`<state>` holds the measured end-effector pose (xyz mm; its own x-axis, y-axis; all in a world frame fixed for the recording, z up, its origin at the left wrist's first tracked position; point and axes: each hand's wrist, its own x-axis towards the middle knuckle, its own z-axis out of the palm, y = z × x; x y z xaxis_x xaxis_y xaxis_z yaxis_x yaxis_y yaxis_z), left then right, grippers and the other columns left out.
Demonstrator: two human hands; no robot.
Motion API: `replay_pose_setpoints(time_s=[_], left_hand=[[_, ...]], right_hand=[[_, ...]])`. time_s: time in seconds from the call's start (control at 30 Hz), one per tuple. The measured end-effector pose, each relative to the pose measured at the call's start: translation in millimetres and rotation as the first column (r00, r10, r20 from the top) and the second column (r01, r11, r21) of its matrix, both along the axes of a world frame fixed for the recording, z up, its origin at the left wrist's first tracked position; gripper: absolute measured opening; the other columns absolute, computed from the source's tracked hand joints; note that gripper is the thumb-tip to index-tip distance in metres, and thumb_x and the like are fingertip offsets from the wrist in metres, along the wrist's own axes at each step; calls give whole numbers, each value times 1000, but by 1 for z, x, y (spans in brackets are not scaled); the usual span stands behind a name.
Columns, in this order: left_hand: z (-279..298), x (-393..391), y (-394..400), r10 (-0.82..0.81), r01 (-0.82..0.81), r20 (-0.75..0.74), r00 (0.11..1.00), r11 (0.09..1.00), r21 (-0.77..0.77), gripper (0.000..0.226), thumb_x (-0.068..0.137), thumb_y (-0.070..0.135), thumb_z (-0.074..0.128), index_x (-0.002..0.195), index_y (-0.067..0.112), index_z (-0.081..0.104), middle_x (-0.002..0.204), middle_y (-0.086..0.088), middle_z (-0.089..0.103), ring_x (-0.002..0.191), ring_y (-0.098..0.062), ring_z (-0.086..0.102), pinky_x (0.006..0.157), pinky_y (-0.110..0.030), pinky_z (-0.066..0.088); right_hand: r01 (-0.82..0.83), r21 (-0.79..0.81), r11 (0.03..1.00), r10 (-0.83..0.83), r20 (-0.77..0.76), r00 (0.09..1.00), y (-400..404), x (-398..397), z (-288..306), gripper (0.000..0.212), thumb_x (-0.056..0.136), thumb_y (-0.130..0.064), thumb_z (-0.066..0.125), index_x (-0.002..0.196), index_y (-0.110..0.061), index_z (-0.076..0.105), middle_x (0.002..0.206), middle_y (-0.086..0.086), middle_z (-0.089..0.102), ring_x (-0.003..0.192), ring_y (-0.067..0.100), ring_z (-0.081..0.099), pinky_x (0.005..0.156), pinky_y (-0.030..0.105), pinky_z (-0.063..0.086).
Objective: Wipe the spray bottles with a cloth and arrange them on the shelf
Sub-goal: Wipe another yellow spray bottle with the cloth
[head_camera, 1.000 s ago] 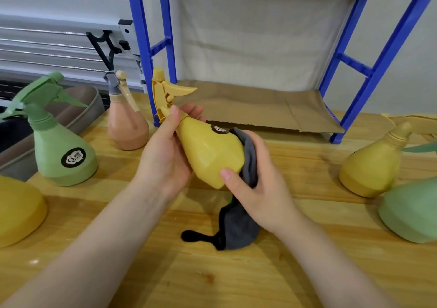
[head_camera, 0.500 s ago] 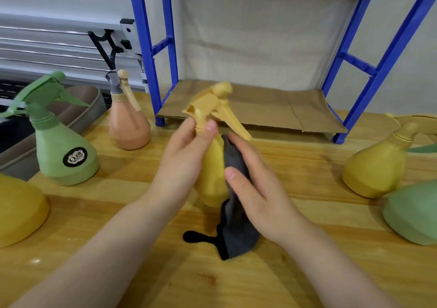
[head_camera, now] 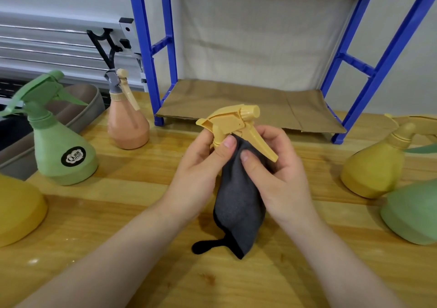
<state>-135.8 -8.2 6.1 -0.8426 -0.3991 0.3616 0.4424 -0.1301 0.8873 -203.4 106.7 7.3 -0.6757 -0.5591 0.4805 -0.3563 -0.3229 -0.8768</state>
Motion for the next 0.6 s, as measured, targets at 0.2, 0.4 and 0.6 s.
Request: replay_pose_setpoints(time_s=[0.2, 0.4, 0.6], left_hand=[[0, 1, -3, -14, 15, -19, 1000, 996, 84, 27, 91, 20, 54, 116, 16, 64, 112, -1, 71, 112, -16, 65, 89, -23, 50], [0, -2, -5, -10, 22, -56, 998, 975, 220, 33, 91, 20, 54, 122, 11, 60, 121, -8, 67, 117, -20, 62, 94, -28, 51], [4, -4, -9, 21, 8, -68, 997, 921, 389, 45, 93, 25, 55, 133, 5, 52, 120, -16, 64, 113, -26, 64, 92, -33, 53]], right_hand=[[112, 130, 985, -74, -261, 962, -7, 3, -14, 40, 100, -26, 46, 139, -18, 49, 134, -10, 58, 128, 13, 52, 106, 35, 43], [166, 178, 970, -115, -264, 957, -11, -1, -18, 37, 100, -35, 36, 135, -35, 47, 136, -13, 56, 130, 4, 47, 110, 31, 38], [173, 215, 961, -153, -104, 983, -11, 0, -17, 29, 99, -37, 40, 126, -44, 49, 129, -27, 54, 126, -10, 45, 104, 12, 34]])
